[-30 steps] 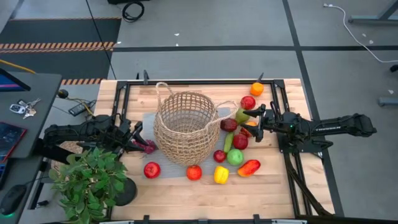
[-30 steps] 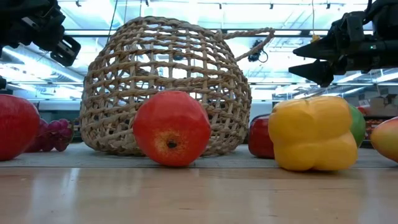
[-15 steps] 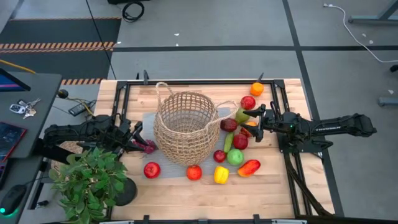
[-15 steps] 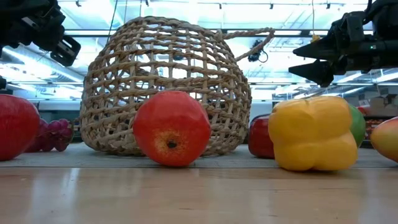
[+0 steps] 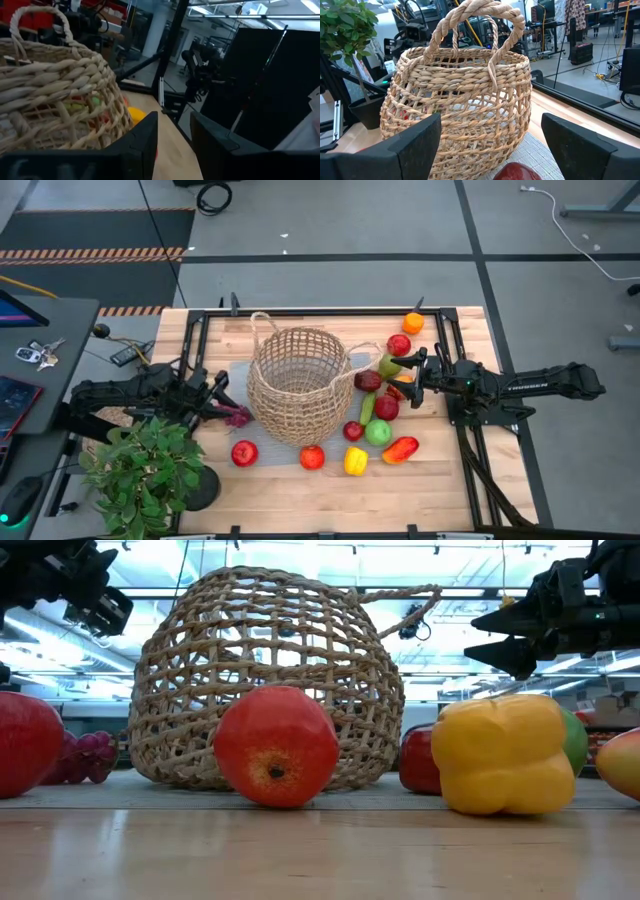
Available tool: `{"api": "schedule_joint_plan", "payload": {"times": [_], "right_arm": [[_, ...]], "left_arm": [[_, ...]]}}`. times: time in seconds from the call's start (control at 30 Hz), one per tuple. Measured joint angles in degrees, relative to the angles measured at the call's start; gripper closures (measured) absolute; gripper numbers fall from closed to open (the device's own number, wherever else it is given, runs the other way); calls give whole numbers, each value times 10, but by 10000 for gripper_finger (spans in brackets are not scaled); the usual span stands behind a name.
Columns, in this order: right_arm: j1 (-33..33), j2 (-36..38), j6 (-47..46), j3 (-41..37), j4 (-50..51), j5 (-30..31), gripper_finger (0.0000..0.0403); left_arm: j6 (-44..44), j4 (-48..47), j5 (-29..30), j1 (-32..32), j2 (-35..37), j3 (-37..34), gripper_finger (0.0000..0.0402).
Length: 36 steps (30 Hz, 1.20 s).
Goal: Build produce basket
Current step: Put the red apple into the brown basket
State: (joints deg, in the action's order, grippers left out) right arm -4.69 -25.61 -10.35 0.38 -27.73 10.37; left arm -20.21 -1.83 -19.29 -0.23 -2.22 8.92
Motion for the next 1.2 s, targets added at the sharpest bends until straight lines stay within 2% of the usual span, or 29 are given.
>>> {"api": "schedule_joint_plan", "payload": {"times": [0.13, 0.23, 0.37, 0.57, 0.73, 0.83, 1.0, 1.2], "right_arm": [[0, 0, 0, 0, 0, 0, 55], [0, 0, 0, 0, 0, 0, 55], [0, 0, 0, 0, 0, 0, 55], [0, 0, 0, 0, 0, 0, 55], [0, 0, 0, 0, 0, 0, 55], [0, 0, 0, 0, 0, 0, 55], [0, 0, 0, 0, 0, 0, 55], [0, 0, 0, 0, 0, 0, 55]], "left_arm": [[-30, -21, 1, 0, -1, 0, 280], [-64, -24, 11, 1, -30, 0, 280], [-64, -33, -9, 0, -106, 0, 280], [-29, -46, -72, -1, -233, 0, 280], [-13, -56, -75, -29, -289, 30, 280], [-9, -114, -49, -52, -312, 73, 280], [-2, -234, 49, -98, -356, 150, 280], [-50, -279, 105, -132, -419, 229, 280]]}}
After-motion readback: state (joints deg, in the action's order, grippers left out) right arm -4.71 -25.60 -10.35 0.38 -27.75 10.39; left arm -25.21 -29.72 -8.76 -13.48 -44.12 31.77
